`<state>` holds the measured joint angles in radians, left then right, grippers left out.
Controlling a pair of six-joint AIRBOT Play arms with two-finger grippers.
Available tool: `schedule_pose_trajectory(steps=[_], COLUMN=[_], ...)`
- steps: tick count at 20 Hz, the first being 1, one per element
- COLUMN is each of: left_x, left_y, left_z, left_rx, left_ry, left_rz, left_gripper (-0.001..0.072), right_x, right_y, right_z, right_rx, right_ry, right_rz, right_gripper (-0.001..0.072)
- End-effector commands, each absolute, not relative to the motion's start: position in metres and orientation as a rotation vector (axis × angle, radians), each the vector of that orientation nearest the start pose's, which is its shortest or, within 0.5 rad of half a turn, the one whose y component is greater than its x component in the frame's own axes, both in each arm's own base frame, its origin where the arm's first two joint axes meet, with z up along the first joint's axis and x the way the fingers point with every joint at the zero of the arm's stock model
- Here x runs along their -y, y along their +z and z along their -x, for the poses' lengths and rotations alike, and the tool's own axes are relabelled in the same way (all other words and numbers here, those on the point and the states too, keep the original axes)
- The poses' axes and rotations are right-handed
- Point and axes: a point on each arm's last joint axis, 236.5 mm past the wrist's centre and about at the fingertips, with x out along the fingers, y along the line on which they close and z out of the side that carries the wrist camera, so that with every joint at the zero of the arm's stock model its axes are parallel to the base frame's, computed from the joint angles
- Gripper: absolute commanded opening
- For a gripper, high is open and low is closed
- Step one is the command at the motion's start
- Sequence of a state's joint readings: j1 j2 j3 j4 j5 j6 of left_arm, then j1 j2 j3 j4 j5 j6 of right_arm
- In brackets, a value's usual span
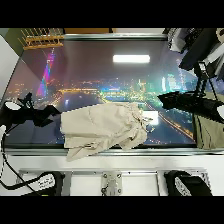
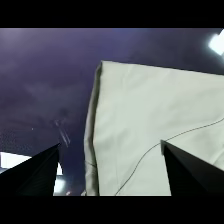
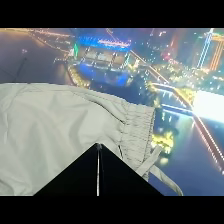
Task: Fold the clothes and pants, and hang the long-sleeved shirts on hangers.
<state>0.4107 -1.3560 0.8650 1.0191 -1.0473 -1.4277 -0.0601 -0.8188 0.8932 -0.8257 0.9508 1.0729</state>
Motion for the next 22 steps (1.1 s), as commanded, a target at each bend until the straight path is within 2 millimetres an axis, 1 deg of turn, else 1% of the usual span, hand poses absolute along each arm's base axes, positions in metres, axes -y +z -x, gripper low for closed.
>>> schedule_pose_trajectory(steps=[1, 4, 7, 8, 9, 10, 11, 13, 14, 15, 16, 17, 19, 21, 22], left_x=[-0.021, 0.0, 0.018, 0.023, 0.026, 0.027, 0.028, 0.033, 0.038, 0.043, 0.048, 0.053, 0.06, 0.062, 0.062], left_y=[-0.107, -0.117, -0.119, -0.117, -0.111, -0.103, -0.092, -0.067, -0.056, -0.048, -0.042, -0.038, -0.031, -0.026, -0.024], left_z=[-0.326, -0.325, -0.331, -0.335, -0.343, -0.354, -0.364, -0.382, -0.389, -0.394, -0.399, -0.404, -0.414, -0.421, -0.424], left_rx=[-1.417, -1.467, -1.47, -1.464, -1.449, -1.427, -1.406, -1.377, -1.365, -1.355, -1.343, -1.328, -1.297, -1.273, -1.262], left_ry=[0.006, -0.033, -0.066, -0.077, -0.093, -0.111, -0.132, -0.185, -0.215, -0.236, -0.254, -0.264, -0.277, -0.282, -0.28], left_rz=[0.905, 0.875, 0.819, 0.799, 0.779, 0.758, 0.739, 0.698, 0.674, 0.655, 0.635, 0.619, 0.591, 0.57, 0.569], left_gripper=[0.0683, 0.0683, 0.0683, 0.0656, 0.0379, 0.0083, 0.0004, 0.0004, 0.0004, 0.0005, 0.0004, 0.0004, 0.0004, 0.0004, 0.0004], right_x=[-0.11, -0.11, -0.11, -0.11, -0.109, -0.106, -0.101, -0.081, -0.073, -0.067, -0.064, -0.063, -0.068, -0.082, -0.089], right_y=[0.143, 0.143, 0.143, 0.143, 0.142, 0.135, 0.123, 0.081, 0.058, 0.036, 0.013, -0.011, -0.052, -0.077, -0.085], right_z=[-0.348, -0.348, -0.348, -0.348, -0.349, -0.351, -0.354, -0.361, -0.366, -0.371, -0.378, -0.386, -0.399, -0.417, -0.426], right_rx=[-0.693, -0.694, -0.694, -0.697, -0.706, -0.731, -0.771, -0.898, -0.953, -1.004, -1.05, -1.094, -1.165, -1.201, -1.204], right_ry=[0.503, 0.503, 0.503, 0.499, 0.489, 0.47, 0.438, 0.333, 0.303, 0.283, 0.265, 0.249, 0.277, 0.322, 0.346], right_rz=[-0.228, -0.228, -0.228, -0.237, -0.258, -0.28, -0.295, -0.296, -0.28, -0.292, -0.323, -0.349, -0.366, -0.443, -0.475], right_gripper=[0.0024, 0.0024, 0.0023, 0.0023, 0.0023, 0.0023, 0.0023, 0.0028, 0.0063, 0.0296, 0.0564, 0.059, 0.059, 0.059, 0.0589])
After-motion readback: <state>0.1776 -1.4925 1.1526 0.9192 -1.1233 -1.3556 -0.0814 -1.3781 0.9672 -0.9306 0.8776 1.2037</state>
